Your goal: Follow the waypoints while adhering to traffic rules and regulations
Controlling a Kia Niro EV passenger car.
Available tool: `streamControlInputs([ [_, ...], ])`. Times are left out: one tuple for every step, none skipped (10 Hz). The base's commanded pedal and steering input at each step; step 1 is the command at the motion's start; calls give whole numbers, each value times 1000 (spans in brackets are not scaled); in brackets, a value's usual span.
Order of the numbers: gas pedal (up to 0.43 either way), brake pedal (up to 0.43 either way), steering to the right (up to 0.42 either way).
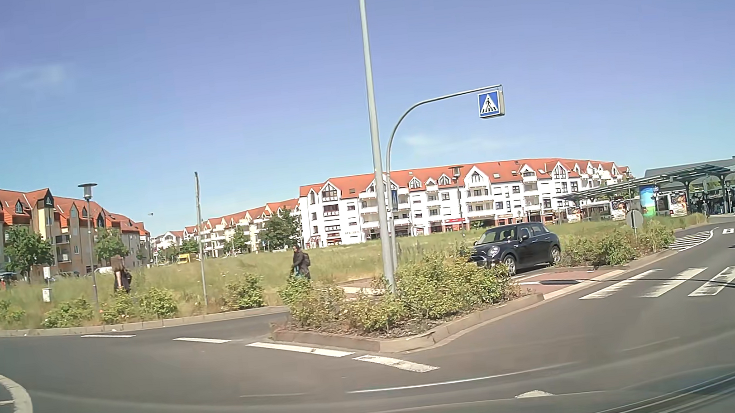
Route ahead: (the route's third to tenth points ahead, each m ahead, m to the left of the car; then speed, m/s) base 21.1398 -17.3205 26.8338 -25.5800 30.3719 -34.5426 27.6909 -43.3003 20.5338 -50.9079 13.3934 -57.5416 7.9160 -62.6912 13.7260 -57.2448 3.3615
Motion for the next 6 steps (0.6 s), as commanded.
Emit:
streamControlInputs([
  [0, 30, 290],
  [0, 30, 297],
  [0, 30, 299],
  [0, 30, 301],
  [0, 30, 301],
  [0, 30, 301],
])
